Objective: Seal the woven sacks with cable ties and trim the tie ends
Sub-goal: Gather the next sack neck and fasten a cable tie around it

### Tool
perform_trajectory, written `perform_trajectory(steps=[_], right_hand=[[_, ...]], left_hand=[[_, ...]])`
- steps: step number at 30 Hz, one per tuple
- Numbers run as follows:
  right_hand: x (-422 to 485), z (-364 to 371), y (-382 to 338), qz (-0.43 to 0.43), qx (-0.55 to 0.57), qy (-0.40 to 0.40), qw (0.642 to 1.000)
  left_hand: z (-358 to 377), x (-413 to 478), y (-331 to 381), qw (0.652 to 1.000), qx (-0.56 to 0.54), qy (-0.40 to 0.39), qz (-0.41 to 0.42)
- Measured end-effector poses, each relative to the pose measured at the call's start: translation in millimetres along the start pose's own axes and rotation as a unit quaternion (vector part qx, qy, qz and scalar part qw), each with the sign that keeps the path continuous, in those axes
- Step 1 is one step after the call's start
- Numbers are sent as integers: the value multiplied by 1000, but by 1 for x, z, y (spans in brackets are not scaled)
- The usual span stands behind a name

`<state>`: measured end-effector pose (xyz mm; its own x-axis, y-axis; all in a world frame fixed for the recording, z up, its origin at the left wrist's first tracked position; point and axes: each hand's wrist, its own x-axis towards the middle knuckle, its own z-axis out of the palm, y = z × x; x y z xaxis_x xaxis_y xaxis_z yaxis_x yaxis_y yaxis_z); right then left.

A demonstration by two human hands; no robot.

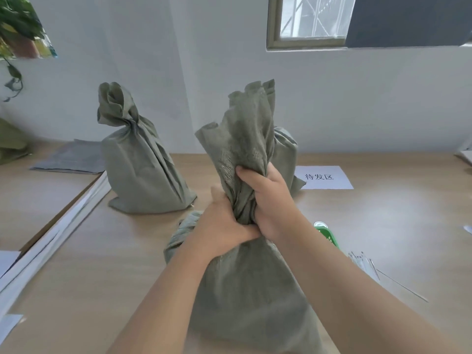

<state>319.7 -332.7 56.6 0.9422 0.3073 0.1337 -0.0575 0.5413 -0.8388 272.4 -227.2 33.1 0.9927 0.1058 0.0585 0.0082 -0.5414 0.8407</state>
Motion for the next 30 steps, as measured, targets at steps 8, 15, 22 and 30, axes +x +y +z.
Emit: perform_trajectory(steps=[8,15,22,30], right_hand=[[-2,10,7,-39,-26,3,999],[-1,4,0,18,37,109,993],[-3,6,10,-18,24,48,998],[-17,-33,8,-60,-93,33,993]], left_hand=[[14,-4,7,983,141,119,15],[18,-13,8,998,-8,39,38],[6,-17,14,997,-80,-2,2],[28,-2,27,983,158,69,-62]])
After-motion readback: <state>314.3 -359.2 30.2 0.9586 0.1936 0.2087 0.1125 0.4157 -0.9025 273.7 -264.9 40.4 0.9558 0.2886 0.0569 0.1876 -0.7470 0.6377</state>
